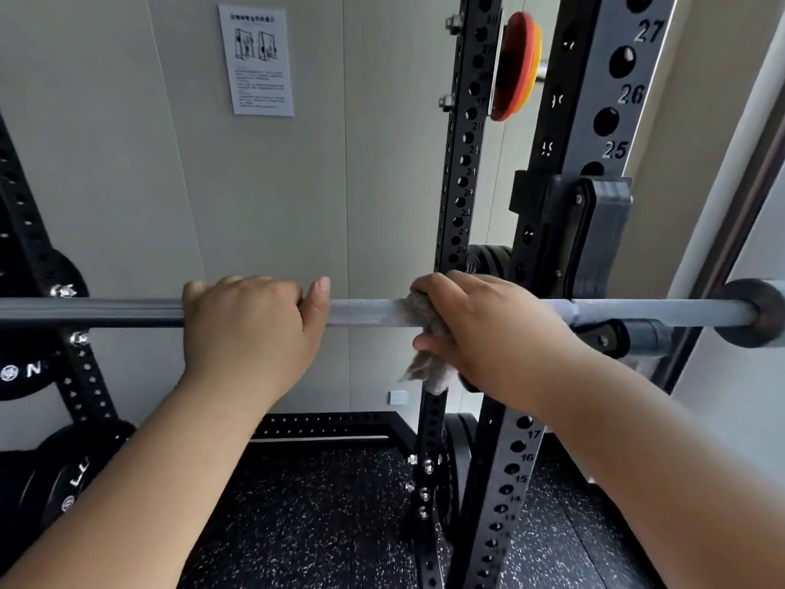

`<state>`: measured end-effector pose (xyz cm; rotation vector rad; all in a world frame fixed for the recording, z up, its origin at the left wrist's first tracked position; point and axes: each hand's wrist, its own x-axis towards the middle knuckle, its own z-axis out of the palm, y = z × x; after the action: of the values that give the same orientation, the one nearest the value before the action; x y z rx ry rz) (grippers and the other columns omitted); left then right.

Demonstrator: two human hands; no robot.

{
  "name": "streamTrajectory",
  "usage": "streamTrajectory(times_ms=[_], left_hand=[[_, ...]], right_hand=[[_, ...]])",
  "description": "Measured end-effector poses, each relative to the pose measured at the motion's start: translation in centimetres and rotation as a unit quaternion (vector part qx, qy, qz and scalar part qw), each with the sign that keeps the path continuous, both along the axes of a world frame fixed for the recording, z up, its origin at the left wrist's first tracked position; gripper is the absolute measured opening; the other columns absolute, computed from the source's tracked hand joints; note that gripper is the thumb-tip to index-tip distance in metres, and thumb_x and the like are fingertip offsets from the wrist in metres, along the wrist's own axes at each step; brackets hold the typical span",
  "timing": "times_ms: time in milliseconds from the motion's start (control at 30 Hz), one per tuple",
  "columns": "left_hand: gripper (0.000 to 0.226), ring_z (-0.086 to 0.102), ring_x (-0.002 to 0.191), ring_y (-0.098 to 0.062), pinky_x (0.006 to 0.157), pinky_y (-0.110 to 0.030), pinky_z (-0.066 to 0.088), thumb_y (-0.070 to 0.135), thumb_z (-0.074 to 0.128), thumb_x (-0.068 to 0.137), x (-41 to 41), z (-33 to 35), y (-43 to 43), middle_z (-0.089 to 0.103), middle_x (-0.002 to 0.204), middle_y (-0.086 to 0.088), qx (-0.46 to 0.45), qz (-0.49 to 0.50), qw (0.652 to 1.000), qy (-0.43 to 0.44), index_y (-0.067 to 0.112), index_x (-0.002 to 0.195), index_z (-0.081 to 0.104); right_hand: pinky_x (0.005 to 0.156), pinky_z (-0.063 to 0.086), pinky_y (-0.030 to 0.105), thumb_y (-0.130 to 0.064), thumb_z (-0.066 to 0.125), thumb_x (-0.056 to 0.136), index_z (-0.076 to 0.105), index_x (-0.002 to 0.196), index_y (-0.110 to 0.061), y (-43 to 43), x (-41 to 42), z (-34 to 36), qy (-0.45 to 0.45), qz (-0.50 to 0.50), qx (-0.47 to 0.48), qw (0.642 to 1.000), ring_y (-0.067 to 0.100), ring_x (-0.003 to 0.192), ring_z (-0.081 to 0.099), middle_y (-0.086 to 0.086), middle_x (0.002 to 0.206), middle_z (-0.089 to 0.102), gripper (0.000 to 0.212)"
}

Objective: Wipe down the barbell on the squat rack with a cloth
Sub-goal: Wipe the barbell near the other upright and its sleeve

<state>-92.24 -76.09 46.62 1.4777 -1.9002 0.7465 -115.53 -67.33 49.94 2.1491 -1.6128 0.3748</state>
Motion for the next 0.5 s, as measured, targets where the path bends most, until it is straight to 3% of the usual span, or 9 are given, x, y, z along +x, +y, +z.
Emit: streamTrajectory(times_ms=[67,133,200,333,433,500], left_hand=[[0.065,0.055,0.059,-0.030,0.068,-0.039,0.032,0.053,0.016,0.101,0.3,0.0,-0.1,0.056,0.055,-0.002,-0.013,-0.007,1.000,0.001,0.020,0.057,0.050],[0.061,0.048,0.057,-0.028,0.068,-0.038,0.033,0.053,0.017,0.102,0.7,-0.3,-0.1,0.052,0.054,0.002,-0.020,-0.020,1.000,0.003,0.021,0.057,0.044],[0.061,0.046,0.057,-0.028,0.069,-0.039,0.036,0.052,0.015,0.101,0.4,-0.3,-0.2,0.051,0.054,0.002,-0.023,-0.019,1.000,0.006,0.021,0.057,0.044],[0.061,0.056,0.055,-0.032,0.068,-0.039,0.036,0.045,0.023,0.098,-0.7,-0.1,-0.3,0.057,0.053,-0.007,-0.038,0.006,0.999,0.022,0.018,0.055,0.055],[0.060,0.055,0.053,-0.032,0.066,-0.039,0.035,0.043,0.025,0.098,-0.6,-0.3,-0.3,0.056,0.051,-0.007,-0.047,0.008,0.999,0.023,0.018,0.053,0.055],[0.059,0.054,0.052,-0.031,0.066,-0.038,0.035,0.043,0.025,0.098,-0.5,-0.3,-0.3,0.055,0.050,-0.006,-0.049,0.006,0.999,0.020,0.019,0.052,0.053]], right_hand=[[0.089,0.055,0.044,-0.083,0.030,0.090,0.042,0.143,-0.023,-0.1,0.3,-0.3,0.030,0.012,-0.010,0.999,0.025,0.103,0.066,-0.004,0.114,0.064,0.081],[0.097,0.054,0.043,-0.089,0.031,0.086,0.031,0.150,-0.030,1.0,-1.1,-0.1,0.049,0.000,0.007,0.999,0.023,0.110,0.064,-0.007,0.119,0.062,0.088],[0.101,0.052,0.041,-0.078,0.048,0.086,0.022,0.150,-0.038,2.1,-3.5,0.2,0.063,-0.049,0.042,0.996,0.020,0.113,0.061,-0.011,0.118,0.060,0.080],[0.084,0.059,0.039,-0.040,0.066,0.092,0.041,0.126,-0.029,0.4,-4.6,1.3,0.088,-0.136,0.082,0.983,0.021,0.094,0.065,-0.009,0.093,0.057,0.044],[0.079,0.059,0.041,-0.057,0.064,0.093,0.047,0.116,-0.025,-1.9,-1.8,1.6,0.074,-0.110,0.107,0.985,0.025,0.085,0.066,-0.005,0.093,0.064,0.042],[0.073,0.058,0.039,-0.070,0.056,0.093,0.046,0.117,-0.024,-2.5,-0.7,1.2,0.093,-0.073,0.063,0.991,0.026,0.082,0.067,-0.003,0.094,0.065,0.052]])
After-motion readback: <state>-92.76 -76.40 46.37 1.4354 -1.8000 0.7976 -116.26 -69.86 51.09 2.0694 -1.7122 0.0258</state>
